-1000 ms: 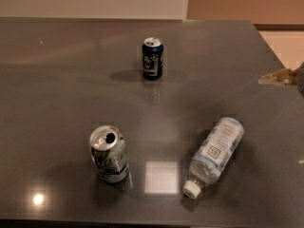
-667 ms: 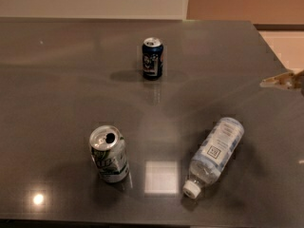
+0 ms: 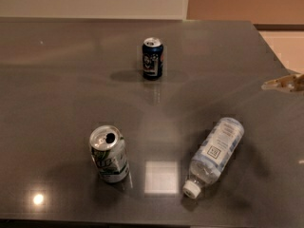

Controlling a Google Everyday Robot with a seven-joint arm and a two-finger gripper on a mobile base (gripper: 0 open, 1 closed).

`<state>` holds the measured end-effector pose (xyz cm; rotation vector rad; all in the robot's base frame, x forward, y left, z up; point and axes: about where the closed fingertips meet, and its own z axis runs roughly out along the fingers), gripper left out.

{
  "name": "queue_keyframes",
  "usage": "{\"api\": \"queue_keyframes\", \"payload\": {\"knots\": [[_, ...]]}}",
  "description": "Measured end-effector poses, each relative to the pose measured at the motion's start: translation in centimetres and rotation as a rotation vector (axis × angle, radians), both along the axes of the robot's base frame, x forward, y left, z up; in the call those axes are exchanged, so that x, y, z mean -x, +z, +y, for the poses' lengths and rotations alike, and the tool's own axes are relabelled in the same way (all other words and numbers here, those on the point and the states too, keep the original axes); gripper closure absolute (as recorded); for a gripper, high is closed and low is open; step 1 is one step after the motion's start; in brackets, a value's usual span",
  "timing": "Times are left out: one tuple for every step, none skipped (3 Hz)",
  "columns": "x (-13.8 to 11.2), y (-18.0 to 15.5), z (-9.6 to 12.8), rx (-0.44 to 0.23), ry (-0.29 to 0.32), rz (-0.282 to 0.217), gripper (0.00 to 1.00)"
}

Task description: Move blue plastic bottle near pepsi can

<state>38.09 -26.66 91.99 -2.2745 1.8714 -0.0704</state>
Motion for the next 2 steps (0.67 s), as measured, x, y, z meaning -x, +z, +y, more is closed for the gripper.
{"api": "queue_keyframes", "payload": {"knots": [[-0.3, 0.2, 0.0, -0.018, 0.062, -0.004, 0.0], [-0.7, -0.2, 1.6, 0.037, 0.207, 0.02, 0.0]]}}
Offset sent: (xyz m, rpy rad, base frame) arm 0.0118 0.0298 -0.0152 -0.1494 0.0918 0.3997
